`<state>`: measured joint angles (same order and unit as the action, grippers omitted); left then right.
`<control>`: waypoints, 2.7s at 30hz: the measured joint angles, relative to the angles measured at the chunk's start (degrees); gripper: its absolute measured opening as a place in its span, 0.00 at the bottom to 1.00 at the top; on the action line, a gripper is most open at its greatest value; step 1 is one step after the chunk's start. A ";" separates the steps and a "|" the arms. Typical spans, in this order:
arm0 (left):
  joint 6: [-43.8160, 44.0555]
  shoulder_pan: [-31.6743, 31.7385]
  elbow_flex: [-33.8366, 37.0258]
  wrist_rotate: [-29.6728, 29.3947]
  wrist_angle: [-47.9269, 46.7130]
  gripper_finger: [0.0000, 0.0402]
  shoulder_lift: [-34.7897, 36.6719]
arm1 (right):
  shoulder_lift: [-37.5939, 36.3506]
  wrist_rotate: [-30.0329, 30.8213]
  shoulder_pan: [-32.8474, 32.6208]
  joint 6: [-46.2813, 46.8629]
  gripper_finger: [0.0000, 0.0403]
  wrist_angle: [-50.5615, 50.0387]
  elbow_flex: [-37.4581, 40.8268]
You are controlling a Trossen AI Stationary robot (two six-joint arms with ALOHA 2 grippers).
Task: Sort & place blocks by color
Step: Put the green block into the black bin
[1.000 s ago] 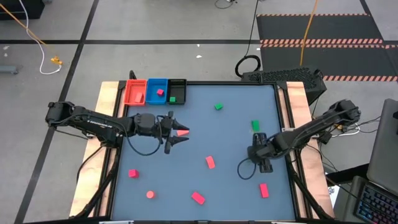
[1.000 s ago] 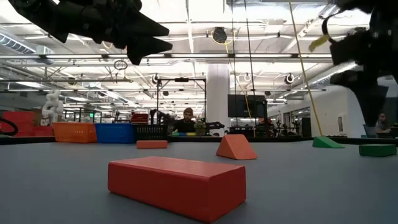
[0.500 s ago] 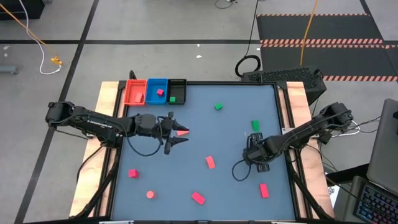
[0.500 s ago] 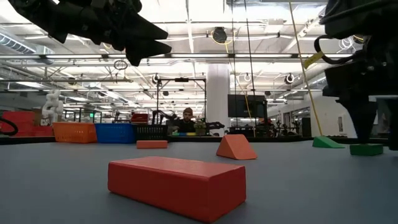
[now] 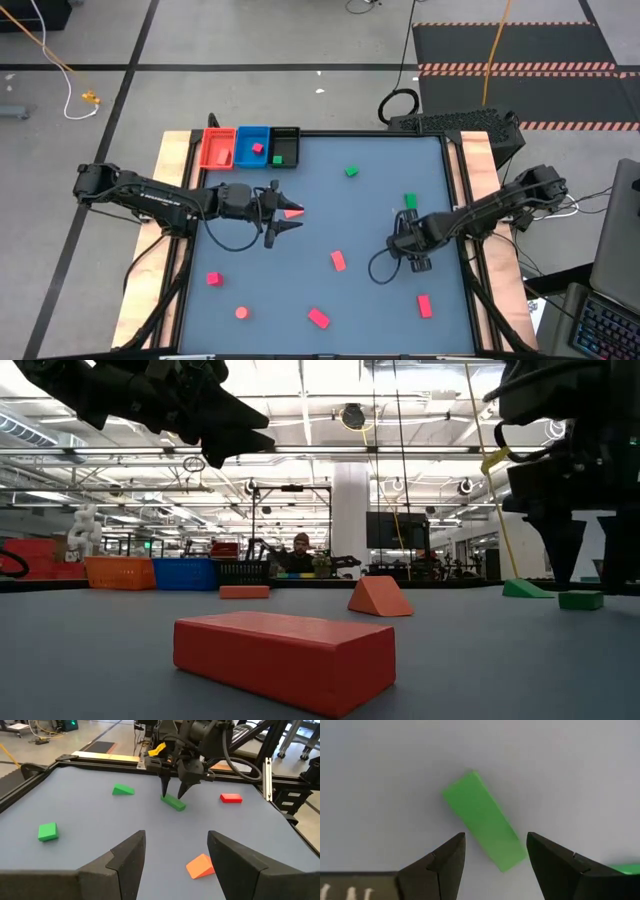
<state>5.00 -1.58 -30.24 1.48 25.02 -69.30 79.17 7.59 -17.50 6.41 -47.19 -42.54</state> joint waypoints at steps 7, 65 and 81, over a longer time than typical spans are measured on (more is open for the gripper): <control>-0.01 0.00 0.00 0.00 -0.06 0.54 0.00 | 0.38 -0.07 1.75 -0.19 0.52 1.71 1.29; 0.32 -4.14 -0.24 -16.30 17.81 0.54 -5.85 | 16.37 -5.96 17.98 -17.32 0.26 91.78 2.58; -8.40 -7.50 -7.14 -17.64 23.67 0.54 -20.16 | 15.31 -9.83 18.01 -14.40 0.26 97.18 1.83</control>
<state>-3.39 -9.08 -37.38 -16.16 48.68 -89.45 94.48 -2.24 0.51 -7.99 50.00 -40.71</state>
